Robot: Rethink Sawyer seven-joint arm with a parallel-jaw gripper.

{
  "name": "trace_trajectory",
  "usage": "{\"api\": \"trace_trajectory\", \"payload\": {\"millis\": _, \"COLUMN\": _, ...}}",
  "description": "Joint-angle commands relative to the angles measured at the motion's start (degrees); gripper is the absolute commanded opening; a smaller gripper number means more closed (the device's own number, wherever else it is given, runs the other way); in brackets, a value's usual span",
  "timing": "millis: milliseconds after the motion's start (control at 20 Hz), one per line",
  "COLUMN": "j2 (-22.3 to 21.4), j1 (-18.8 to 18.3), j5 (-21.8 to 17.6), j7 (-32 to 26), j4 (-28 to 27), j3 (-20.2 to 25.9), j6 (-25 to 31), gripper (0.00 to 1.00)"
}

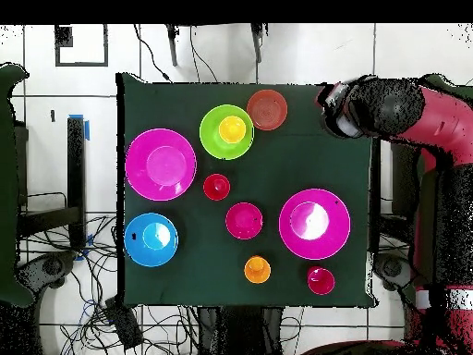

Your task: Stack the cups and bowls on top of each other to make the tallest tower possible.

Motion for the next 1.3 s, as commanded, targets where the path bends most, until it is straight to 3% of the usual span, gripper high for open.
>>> {"api": "trace_trajectory", "payload": {"millis": 50, "j2": 0.64, "j1": 0.93, "j5": -4.72, "j7": -8.80, "j4": 1.67, "j3": -1.91, "j6": -1.55, "gripper": 1.00}}
{"api": "trace_trajectory", "payload": {"millis": 150, "j2": 1.54, "j1": 1.93, "j5": -4.83, "j7": -6.63, "j4": 0.61, "j3": -2.68, "j6": -1.27, "gripper": 1.00}}
{"api": "trace_trajectory", "payload": {"millis": 250, "j2": 4.57, "j1": 4.46, "j5": -4.91, "j7": -3.17, "j4": -4.31, "j3": -3.66, "j6": 1.48, "gripper": 1.00}}
{"api": "trace_trajectory", "payload": {"millis": 650, "j2": 16.45, "j1": 8.94, "j5": -4.52, "j7": -5.85, "j4": -25.58, "j3": -1.67, "j6": 13.28, "gripper": 1.00}}
{"api": "trace_trajectory", "payload": {"millis": 950, "j2": 25.66, "j1": 12.77, "j5": -7.59, "j7": -5.36, "j4": -40.45, "j3": 0.80, "j6": 18.09, "gripper": 1.00}}
{"api": "trace_trajectory", "payload": {"millis": 1150, "j2": 29.00, "j1": 15.99, "j5": -11.01, "j7": -2.46, "j4": -46.93, "j3": 2.28, "j6": 20.53, "gripper": 1.00}}
{"api": "trace_trajectory", "payload": {"millis": 1300, "j2": 30.15, "j1": 17.43, "j5": -11.87, "j7": -0.55, "j4": -48.27, "j3": 3.33, "j6": 20.79, "gripper": 1.00}}
